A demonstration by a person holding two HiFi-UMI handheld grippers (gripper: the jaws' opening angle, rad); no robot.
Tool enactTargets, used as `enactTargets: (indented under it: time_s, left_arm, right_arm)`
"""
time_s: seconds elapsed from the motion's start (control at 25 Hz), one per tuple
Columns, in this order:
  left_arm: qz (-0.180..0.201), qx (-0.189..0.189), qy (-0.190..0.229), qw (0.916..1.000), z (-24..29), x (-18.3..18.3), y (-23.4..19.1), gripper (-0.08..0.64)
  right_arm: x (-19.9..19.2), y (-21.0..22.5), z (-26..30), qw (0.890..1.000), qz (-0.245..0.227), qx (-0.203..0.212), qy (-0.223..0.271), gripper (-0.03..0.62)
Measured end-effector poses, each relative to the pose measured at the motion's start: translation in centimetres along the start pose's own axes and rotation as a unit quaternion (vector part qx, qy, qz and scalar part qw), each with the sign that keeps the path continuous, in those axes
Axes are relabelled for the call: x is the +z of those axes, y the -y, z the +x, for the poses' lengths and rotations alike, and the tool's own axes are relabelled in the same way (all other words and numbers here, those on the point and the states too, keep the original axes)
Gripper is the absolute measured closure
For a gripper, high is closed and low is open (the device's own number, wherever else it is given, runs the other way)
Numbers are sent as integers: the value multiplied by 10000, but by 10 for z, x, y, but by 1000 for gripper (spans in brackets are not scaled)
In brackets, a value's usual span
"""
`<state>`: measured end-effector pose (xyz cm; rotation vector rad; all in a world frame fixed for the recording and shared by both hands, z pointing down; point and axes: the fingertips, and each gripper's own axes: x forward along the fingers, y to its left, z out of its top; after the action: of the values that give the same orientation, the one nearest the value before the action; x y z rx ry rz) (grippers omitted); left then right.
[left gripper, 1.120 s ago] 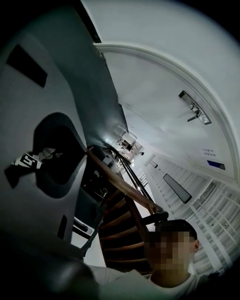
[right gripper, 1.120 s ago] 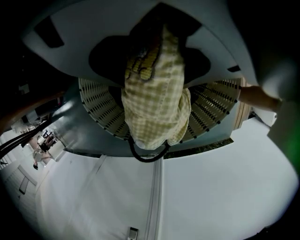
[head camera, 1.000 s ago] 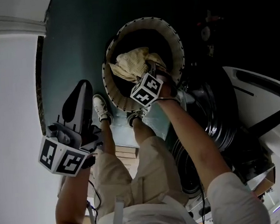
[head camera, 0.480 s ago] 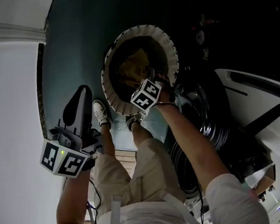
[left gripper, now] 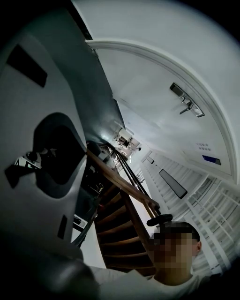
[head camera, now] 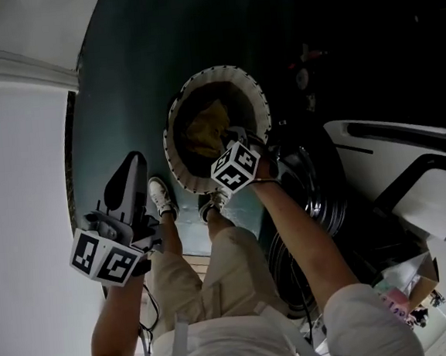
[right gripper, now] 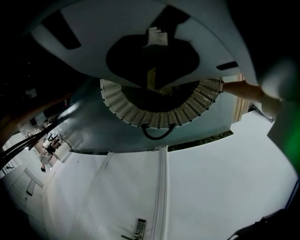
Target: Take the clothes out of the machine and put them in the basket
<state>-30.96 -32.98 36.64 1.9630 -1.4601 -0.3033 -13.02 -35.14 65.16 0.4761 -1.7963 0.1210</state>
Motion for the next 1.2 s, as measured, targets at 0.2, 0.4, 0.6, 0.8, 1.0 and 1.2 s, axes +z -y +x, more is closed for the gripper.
enactTargets:
  time_s: [0.2,0.4,0.6,0.8,1.0,1.2]
  left_arm:
    - [-145,30,198,9997,-19,23,15,546]
    - [-142,-134,326,9993,-27,48,40,546]
    - [-5,-334,368,9988,-30,74,67,546]
    - [126,-540,506,9972,-34,108,92,546]
    - [194,-663,690,9952,-38,140,111,546]
    - [259,-716,858,9934,-45,165,128,546]
  right_arm:
    - [21,9,-46,9991,137,-15,392,578]
    - [32,32,-99,9968,459,-200,631,580]
    - [49,54,-170,9885,949,-445,1092,580]
    - [66,78,-238,9768,1273,-832,1511,580]
    - [86,97,-304,9633,1418,-1126,1984,580]
    - [96,114,-369,9472,1619,-1402,2385,580]
